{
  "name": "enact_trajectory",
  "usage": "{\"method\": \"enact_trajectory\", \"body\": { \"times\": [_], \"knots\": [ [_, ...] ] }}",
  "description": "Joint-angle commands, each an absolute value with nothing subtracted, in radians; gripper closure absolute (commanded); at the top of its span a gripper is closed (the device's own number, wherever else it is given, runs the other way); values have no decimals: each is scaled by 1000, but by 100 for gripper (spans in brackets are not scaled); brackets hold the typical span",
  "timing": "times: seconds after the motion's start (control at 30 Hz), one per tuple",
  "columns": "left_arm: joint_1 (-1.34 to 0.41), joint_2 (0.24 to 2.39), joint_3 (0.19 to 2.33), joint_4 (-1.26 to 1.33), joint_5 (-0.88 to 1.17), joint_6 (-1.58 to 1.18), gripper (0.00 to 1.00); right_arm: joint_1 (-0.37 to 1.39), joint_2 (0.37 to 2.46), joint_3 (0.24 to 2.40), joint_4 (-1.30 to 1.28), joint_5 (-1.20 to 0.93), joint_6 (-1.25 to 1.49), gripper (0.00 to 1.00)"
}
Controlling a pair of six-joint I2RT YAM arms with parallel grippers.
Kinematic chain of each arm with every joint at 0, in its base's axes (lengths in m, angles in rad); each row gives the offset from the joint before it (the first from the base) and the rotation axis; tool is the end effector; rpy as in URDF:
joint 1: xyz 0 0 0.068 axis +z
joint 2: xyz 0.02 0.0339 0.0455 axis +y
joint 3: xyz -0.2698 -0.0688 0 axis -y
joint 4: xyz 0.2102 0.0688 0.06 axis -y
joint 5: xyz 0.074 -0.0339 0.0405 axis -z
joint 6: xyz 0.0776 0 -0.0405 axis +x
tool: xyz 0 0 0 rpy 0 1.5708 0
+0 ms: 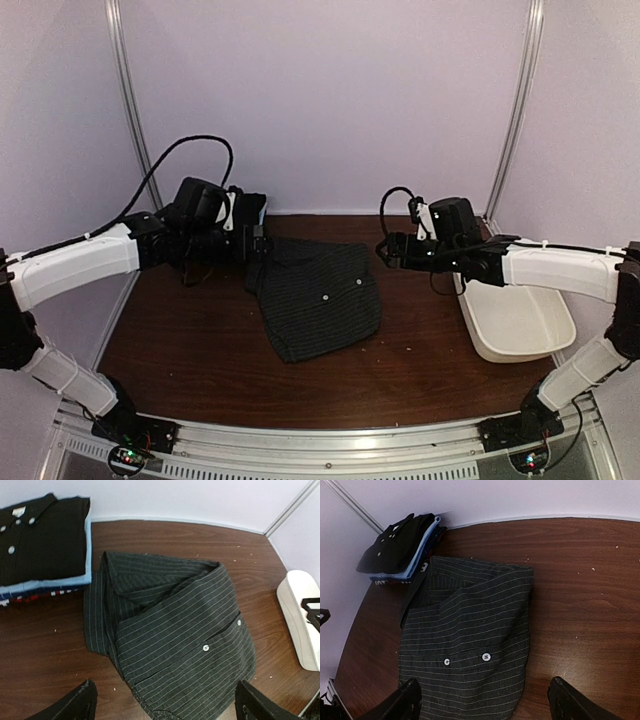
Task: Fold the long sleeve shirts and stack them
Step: Place the crumpled shirt at the center of the board, then pick up the crumpled shirt from the center of the board.
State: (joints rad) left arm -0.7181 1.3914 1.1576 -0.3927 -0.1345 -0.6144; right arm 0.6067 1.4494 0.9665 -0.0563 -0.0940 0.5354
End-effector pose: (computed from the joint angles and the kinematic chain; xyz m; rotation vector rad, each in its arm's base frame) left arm 0.2422 -0.1978 0.3002 0.0394 2.2555 -0.5922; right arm 0.2679 0.1948 0.2592 -0.1374 2.2025 0.7634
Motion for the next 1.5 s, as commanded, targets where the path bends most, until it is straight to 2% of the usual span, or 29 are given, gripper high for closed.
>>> {"method": "enact_trajectory", "body": {
  "times": [0.0, 0.3, 0.53, 0.67, 0.93, 1.27, 1.47],
  "knots": [
    [-651, 1452, 1064, -384, -71, -724, 2, 649, 1445, 1014, -123, -51, 445, 11],
    [-624, 1612, 999, -265, 0, -792, 4, 672, 1395, 1035, -175, -14, 406, 10],
    [-624, 1727, 1001, -213, 61, -825, 12, 670, 1359, 1021, -187, -6, 398, 10],
    [-624, 1757, 997, -175, 93, -832, 22, 670, 1344, 1006, -185, -5, 397, 10],
    [-634, 1796, 1004, -144, 141, -840, 54, 670, 1336, 995, -181, 19, 387, 10],
    [-646, 1840, 1024, -164, 107, -852, 57, 672, 1355, 997, -185, 15, 376, 10],
    [-653, 1826, 1047, -165, 116, -853, 91, 679, 1396, 983, -183, 6, 359, 12]
  ]
}}
